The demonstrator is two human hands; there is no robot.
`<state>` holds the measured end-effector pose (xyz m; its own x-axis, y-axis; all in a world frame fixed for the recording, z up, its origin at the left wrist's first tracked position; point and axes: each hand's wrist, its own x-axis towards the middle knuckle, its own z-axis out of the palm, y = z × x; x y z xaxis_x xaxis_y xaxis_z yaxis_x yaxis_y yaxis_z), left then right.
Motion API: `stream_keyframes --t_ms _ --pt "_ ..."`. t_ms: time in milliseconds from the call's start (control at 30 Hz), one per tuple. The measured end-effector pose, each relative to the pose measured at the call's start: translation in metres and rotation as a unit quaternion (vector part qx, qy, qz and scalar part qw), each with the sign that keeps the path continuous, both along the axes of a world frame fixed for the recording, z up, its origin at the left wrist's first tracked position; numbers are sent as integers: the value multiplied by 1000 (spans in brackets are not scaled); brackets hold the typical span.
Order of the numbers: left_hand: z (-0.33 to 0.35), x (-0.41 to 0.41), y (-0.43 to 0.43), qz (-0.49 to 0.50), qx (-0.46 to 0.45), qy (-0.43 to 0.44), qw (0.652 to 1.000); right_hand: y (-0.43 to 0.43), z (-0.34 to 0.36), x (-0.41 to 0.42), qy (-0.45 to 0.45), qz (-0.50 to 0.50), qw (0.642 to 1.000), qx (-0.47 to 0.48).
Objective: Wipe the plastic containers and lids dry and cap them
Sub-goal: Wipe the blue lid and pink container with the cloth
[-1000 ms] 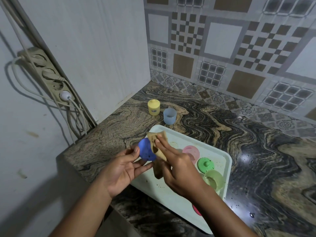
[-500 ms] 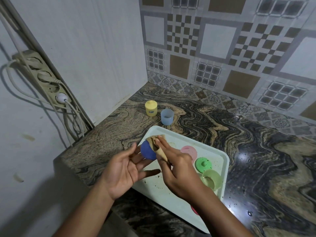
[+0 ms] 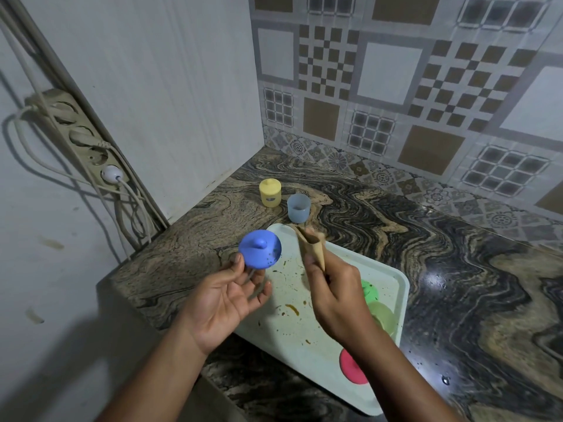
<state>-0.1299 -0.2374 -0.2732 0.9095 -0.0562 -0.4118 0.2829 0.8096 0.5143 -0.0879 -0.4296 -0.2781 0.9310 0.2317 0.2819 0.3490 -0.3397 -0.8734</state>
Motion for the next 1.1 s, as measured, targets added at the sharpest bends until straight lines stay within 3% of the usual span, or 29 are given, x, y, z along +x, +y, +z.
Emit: stream_keyframes --t_ms 200,467,633,767,867,933,1100 --pt "-1 0 -5 -39 22 -13 999 11 1 -8 -63 150 984 -74" --pt "4 -3 0 -34 43 1 998 10 -13 -6 -113 166 973 -115" --pt "1 -5 -5 -18 34 1 999 4 -18 7 -60 103 983 -137" --pt "3 -2 -6 -1 30 3 1000 2 -11 6 -115 31 992 -40" --pt "-2 1 -3 5 27 12 1000 10 -6 -7 -171 109 978 -56" --pt "-3 0 -2 2 43 13 999 15 -13 -13 -159 156 971 -86" --pt "3 -3 -7 -1 44 12 999 12 -29 -9 -153 170 971 -75"
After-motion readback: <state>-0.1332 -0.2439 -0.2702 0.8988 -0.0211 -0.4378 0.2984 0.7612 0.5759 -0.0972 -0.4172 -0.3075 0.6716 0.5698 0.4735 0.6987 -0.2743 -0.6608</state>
